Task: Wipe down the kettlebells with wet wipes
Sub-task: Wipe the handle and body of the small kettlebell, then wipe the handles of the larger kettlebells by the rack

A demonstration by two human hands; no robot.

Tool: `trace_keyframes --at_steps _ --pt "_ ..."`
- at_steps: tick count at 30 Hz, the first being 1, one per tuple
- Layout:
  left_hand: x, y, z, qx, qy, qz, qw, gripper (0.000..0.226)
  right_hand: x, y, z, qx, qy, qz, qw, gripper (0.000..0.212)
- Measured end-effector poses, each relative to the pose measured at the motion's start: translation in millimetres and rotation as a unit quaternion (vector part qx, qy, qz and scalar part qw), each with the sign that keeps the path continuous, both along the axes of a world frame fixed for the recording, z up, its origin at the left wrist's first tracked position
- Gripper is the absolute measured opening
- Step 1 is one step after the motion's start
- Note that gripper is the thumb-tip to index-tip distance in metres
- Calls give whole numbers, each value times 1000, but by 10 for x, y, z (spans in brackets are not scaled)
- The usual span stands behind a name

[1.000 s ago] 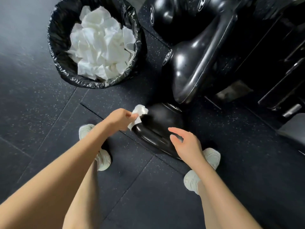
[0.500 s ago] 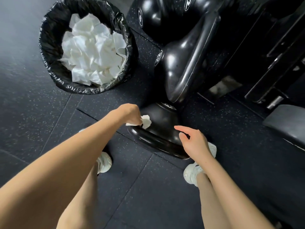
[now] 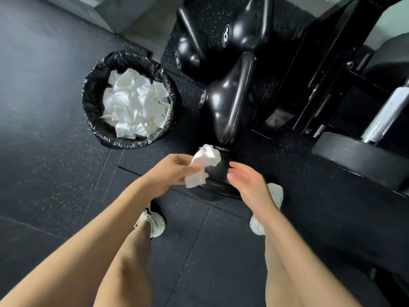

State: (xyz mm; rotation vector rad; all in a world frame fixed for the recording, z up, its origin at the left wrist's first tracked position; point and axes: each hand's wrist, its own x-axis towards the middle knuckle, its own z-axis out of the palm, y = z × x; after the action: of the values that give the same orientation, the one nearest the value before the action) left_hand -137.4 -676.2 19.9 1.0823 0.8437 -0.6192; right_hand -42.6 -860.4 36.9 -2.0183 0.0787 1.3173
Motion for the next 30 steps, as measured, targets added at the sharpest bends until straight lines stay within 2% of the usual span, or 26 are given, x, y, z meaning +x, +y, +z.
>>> trace_keyframes --at_steps 3,6,9,12,13,15,17,18,23,28,30 --pt "138 161 362 -35 -43 45 997 27 39 178 388 42 32 -83 995 49" --pt "405 309 694 -44 -66 -1 997 31 156 317 622 81 22 -134 987 60" --pt "745 377 907 -20 -75 -66 995 34 373 487 748 115 -4 -141 983 75" --pt "1129 393 979 15 -64 -95 993 38 697 619 733 136 -11 -131 982 69" --pt "1250 396 981 23 -60 -105 992 39 827 665 750 131 -21 -128 983 56" --pt "1465 386 964 42 -42 -97 993 37 1077 715 742 108 -58 -117 986 8" --pt "1629 383 879 72 -10 -27 997 21 1277 728 689 81 -103 -96 987 38" --pt "1685 390 818 91 3 13 996 13 1358 718 635 78 -109 -95 986 41" --pt "1839 387 354 120 48 137 982 16 1569 697 260 28 -108 -116 987 30" --pt "2024 300 -319 190 39 143 971 5 1601 768 -339 -39 -151 -156 975 35" --pt "2114 325 -590 239 42 137 960 8 1632 873 -633 -101 -178 -157 966 40"
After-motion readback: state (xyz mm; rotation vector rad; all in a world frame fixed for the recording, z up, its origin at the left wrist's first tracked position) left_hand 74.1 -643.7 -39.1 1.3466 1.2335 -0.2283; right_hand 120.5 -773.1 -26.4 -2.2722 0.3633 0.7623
